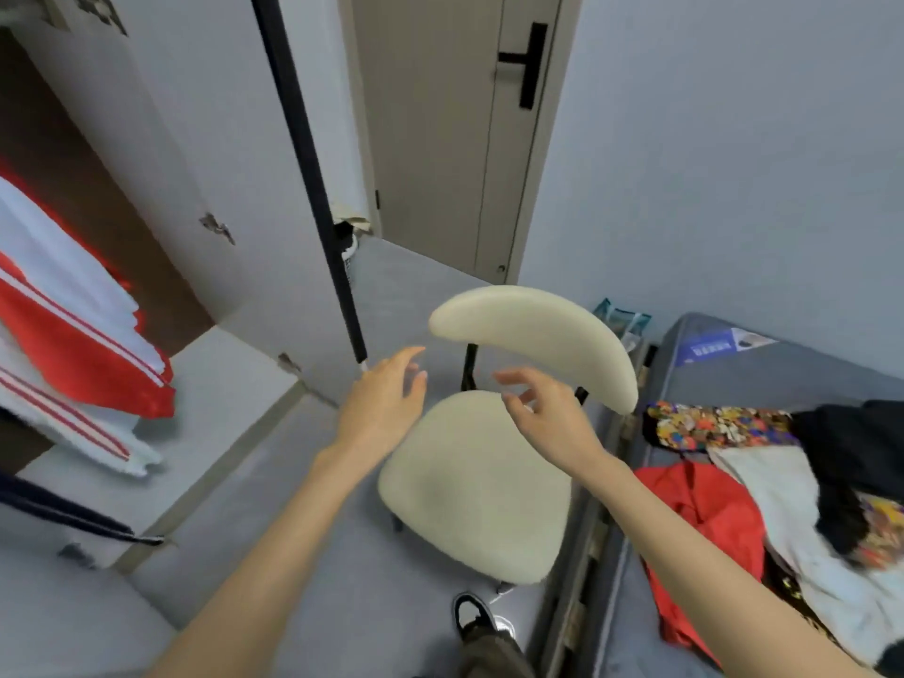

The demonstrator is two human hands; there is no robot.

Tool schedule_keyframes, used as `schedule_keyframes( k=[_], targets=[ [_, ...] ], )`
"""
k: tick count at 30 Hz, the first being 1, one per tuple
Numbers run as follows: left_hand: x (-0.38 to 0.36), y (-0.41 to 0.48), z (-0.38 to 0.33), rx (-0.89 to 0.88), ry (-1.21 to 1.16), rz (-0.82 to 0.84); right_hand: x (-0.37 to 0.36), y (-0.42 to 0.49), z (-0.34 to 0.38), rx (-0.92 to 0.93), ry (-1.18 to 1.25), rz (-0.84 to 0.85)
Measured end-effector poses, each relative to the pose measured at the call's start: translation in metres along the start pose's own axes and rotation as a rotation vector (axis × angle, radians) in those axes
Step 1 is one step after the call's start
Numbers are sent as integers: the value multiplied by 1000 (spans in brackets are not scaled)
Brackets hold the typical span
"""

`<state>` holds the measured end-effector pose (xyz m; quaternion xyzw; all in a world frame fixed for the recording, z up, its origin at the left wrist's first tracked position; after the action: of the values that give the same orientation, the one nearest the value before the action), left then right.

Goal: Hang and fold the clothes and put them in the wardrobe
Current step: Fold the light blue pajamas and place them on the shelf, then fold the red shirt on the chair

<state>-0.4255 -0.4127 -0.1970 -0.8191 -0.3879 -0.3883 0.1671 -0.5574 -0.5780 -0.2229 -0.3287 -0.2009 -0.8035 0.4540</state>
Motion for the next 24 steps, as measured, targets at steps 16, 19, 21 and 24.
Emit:
schedule_keyframes(
  k=[16, 19, 21, 24],
  targets=[
    [-278, 35, -151, -243, 82, 521, 79, -134, -284, -642, -47, -199],
    [-329, 41, -158, -231, 76, 607, 74, -142, -337, -780, -72, -140],
    [-359, 44, -159, -230, 67, 654, 70, -144, -368, -848, -95, -95],
    [-398, 48, -152, -207, 70, 689, 60, -141, -409, -947, -112, -44]
  ],
)
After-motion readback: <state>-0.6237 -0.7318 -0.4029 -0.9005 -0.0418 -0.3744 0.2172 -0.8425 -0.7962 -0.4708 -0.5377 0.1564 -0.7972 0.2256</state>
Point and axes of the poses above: each hand's wrist, its own y-axis towards the middle knuckle, its own x-axis out of the back of the hand, z = x × y, the point moved 2 cm from there along y, towards the middle knuckle
